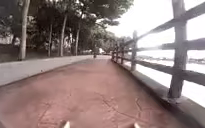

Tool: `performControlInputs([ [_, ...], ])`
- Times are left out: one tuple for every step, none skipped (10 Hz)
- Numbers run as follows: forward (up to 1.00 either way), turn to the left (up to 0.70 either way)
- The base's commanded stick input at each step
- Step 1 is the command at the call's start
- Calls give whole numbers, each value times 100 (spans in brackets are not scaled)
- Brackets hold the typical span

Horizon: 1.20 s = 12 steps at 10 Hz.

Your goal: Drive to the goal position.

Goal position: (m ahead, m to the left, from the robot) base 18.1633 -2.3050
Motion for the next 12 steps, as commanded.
performControlInputs([
  [70, -28],
  [70, -7],
  [70, 0],
  [70, 0],
  [70, 0],
  [70, 0],
  [70, 0],
  [70, 0],
  [70, 0],
  [70, 0],
  [70, 0],
  [70, 0],
])
